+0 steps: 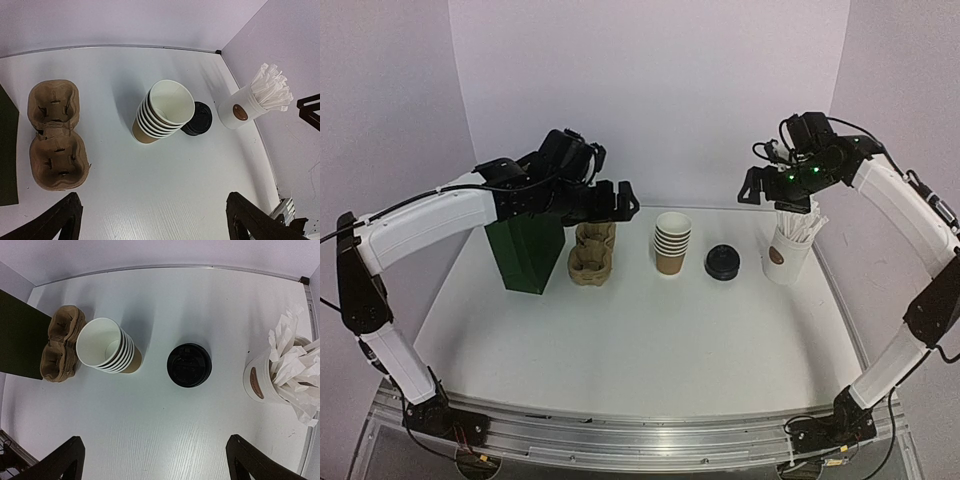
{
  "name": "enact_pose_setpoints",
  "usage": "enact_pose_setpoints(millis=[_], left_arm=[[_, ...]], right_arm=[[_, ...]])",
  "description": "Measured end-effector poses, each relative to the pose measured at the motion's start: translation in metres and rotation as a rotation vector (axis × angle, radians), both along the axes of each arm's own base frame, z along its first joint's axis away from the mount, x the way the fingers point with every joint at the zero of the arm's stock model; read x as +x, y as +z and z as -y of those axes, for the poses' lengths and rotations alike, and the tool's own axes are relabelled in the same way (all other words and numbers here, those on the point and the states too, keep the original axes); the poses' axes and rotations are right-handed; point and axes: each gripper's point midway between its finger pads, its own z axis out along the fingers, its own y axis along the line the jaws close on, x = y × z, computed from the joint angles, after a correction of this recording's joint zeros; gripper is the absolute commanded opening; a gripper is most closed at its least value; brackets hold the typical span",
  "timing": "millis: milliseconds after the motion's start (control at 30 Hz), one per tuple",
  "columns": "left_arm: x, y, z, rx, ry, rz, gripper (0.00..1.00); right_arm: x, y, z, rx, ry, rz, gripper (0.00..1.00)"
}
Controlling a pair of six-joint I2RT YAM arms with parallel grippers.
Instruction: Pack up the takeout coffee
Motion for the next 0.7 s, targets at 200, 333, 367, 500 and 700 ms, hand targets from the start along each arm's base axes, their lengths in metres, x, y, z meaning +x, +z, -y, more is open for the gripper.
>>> enact_pose_setpoints(millis=[200,333,367,500,700], left_arm=[[0.01,-0.001,-0.004,0.021,0.051,0.018,1.0],[0.014,-0.004,-0.007,0.032,0.082,0.019,1.0],[0.014,-0.005,-0.006,0.035,0.081,0.017,1.0],[0.017,-0.01,-0.003,0.052,0.072,0.009,1.0],[0.018,-0.008,0.005,0.027,0.05,0.022,1.0]], right_arm=[[0.001,0.0,0.003,-0.016,-0.014,0.006,0.98],[0.002,0.001,0.005,-0.021,-0.023,0.011,0.96],[0.003,0.001,0.006,-0.024,-0.027,0.013,0.96],[0.005,0.001,0.011,-0.044,-0.048,0.02,0.96],[0.003,-0.002,0.016,-0.062,-0.065,0.026,0.96]])
